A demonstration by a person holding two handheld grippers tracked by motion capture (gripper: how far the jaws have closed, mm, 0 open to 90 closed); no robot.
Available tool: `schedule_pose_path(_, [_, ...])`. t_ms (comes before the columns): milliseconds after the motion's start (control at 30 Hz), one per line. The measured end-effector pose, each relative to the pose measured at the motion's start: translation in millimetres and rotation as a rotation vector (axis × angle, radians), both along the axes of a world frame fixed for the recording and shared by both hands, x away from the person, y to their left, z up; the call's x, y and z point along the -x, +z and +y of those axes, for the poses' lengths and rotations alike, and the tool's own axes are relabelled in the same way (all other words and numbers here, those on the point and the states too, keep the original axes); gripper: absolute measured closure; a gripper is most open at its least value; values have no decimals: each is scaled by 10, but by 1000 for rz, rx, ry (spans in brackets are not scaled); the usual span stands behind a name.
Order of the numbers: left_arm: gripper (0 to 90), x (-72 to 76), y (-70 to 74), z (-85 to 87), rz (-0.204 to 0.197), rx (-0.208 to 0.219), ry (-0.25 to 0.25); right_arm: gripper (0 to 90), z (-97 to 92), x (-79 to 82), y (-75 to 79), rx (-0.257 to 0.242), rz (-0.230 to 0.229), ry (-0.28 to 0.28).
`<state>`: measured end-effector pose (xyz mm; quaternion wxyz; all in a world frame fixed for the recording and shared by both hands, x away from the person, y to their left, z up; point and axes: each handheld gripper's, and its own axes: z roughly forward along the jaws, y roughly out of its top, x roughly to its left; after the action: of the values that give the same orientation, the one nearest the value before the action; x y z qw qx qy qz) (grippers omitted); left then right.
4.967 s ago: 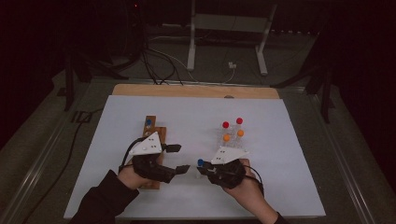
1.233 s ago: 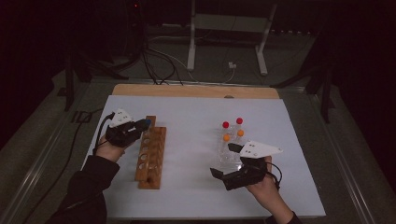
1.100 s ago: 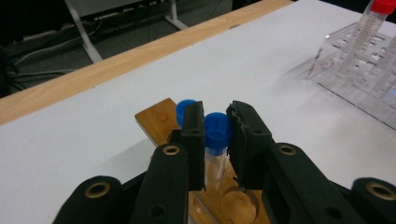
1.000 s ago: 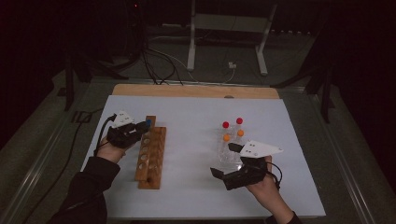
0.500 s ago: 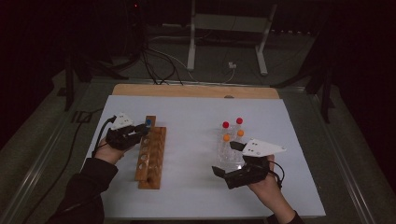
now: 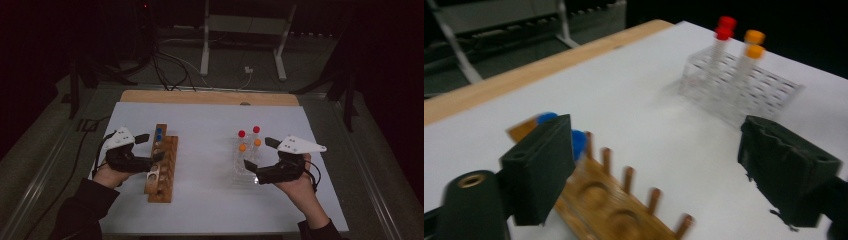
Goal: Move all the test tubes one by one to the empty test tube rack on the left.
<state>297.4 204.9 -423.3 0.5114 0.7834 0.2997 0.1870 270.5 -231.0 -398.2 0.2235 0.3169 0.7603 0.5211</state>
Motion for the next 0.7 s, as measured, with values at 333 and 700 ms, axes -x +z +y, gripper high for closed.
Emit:
schedule_pose_path(333, [16,258,19,-48,-15,24,-80,101,-302,-250,-163,31,34,-121])
schedule_pose_path(700, [16,315,8,21,-19,43,-80,394,-393,-522,-559,75,145,-161])
